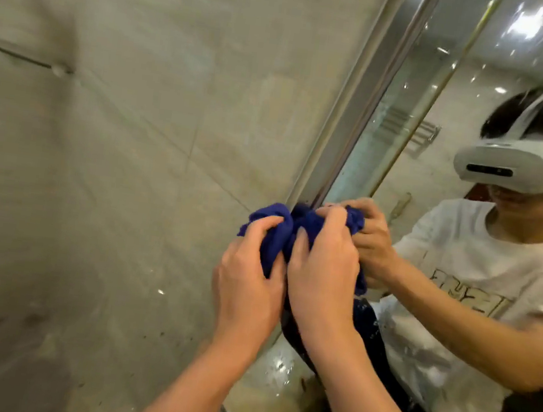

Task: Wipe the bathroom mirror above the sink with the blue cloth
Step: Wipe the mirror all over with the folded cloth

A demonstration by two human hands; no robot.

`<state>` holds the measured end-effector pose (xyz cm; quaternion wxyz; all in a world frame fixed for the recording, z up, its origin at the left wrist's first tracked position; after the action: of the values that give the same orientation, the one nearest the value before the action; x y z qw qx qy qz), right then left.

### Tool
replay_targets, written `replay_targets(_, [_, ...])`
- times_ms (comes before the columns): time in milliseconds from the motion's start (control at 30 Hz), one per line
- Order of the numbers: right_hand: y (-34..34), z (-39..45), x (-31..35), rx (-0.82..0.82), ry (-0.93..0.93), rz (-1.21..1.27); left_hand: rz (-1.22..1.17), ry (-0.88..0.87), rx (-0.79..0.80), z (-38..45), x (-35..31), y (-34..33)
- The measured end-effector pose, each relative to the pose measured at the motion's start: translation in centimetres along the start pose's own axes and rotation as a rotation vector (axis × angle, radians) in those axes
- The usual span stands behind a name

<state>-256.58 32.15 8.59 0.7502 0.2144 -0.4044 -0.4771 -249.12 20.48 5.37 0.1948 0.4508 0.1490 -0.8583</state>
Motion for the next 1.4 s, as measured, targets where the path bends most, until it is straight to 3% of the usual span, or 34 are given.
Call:
replay_targets(67, [4.7,0.0,4.9,-0.237,0.075,-0.004,0.007,-0.131,0.001,3.2,-4.0,-0.8])
replay_targets(133, [8.0,0.9,8.4,-0.313,0.118,0.023,0.091,-0.2,0.014,5.8,-6.8,-1.1])
replay_targets(233, [7.4,1.5,8.2,-0.346,0.177,0.012,0.214,-0.284,0.007,6.5,-6.9,-0.7])
replay_targets(300, [5.7,1.4,6.8,-0.33,0.2,-0.067,0.25,-0.272,0.026,5.5,-5.5,-0.5])
replay_targets(433, [-0.3,3.9,-1.1,0.047,0.117,-0.104,0.328,-0.132,0.12,2.9,-2.0,0.3])
replay_targets(467, [-1.0,2.6,-1.0,0.069,0.145,-0.128,0.33,-0.064,0.161,2.3,-1.2,0.6])
replay_targets(567, [-1.1,-0.7,0.9,0.025,0.191,-0.155,0.284,0.068,0.226,1.5,0.1,1.2])
replay_targets(667, [1.3,-1.9,3.8,0.108,0.184,-0.149,0.224,0.107,0.205,2.0,-0.5,1.3])
replay_targets(833, [7.5,-0.1,9.2,-0.115,0.221,-0.212,0.12,-0.068,0.108,5.4,-4.5,0.2])
replay_targets(933, [10.0,2.7,10.7,-0.143,0.176,-0.244,0.11,-0.138,0.094,7.9,-7.3,-0.5])
replay_targets(1100, [7.6,1.1,9.6,-0.205,0.173,-0.319,0.207,-0.144,0.096,6.2,-5.5,-0.1])
replay_targets(1267, [3.0,-3.6,7.3,-0.064,0.166,-0.314,0.286,0.043,0.229,2.7,-1.0,1.1])
replay_targets(1400, [4.1,-2.6,7.4,0.018,0.096,-0.363,0.224,0.1,0.195,3.3,-1.3,0.9])
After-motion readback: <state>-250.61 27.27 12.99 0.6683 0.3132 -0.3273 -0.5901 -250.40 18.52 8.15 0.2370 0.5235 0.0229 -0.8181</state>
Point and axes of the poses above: each hand's wrist, its own z-axis towards the middle knuckle, its own y-axis out of the back of the hand, x = y × z, the point moved 1 cm from there along z, towards the middle knuckle, and after that the axes turned 9 degrees about -z, right-handed, at the moved point
